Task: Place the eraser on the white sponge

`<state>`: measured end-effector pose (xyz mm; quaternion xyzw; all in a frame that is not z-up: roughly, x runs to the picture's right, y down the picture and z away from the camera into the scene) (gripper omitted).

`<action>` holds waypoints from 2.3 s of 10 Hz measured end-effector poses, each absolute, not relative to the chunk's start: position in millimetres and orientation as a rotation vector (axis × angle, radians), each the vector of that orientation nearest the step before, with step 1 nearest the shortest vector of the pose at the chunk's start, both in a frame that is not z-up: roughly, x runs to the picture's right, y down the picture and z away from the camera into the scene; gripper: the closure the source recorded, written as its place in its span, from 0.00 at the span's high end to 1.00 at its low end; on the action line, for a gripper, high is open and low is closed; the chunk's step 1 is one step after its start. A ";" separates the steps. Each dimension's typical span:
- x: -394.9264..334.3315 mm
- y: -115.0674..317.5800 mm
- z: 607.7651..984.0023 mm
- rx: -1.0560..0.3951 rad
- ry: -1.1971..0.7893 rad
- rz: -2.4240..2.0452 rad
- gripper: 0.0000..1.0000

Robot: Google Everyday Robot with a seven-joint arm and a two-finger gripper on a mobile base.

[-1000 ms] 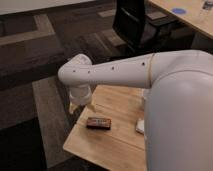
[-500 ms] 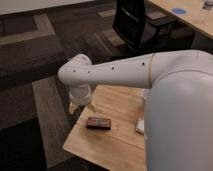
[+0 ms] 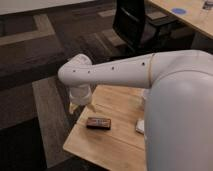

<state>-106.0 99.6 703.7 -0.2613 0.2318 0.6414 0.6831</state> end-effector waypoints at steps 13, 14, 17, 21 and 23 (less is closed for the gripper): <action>-106.0 99.6 703.7 -0.586 0.520 1.438 0.65; -105.5 99.4 703.7 -0.584 0.520 1.434 0.65; -100.8 87.0 698.9 -0.522 0.470 1.302 0.65; -91.6 97.6 681.5 -0.555 0.419 1.092 0.65; -64.2 103.8 674.0 -0.575 0.437 0.914 0.65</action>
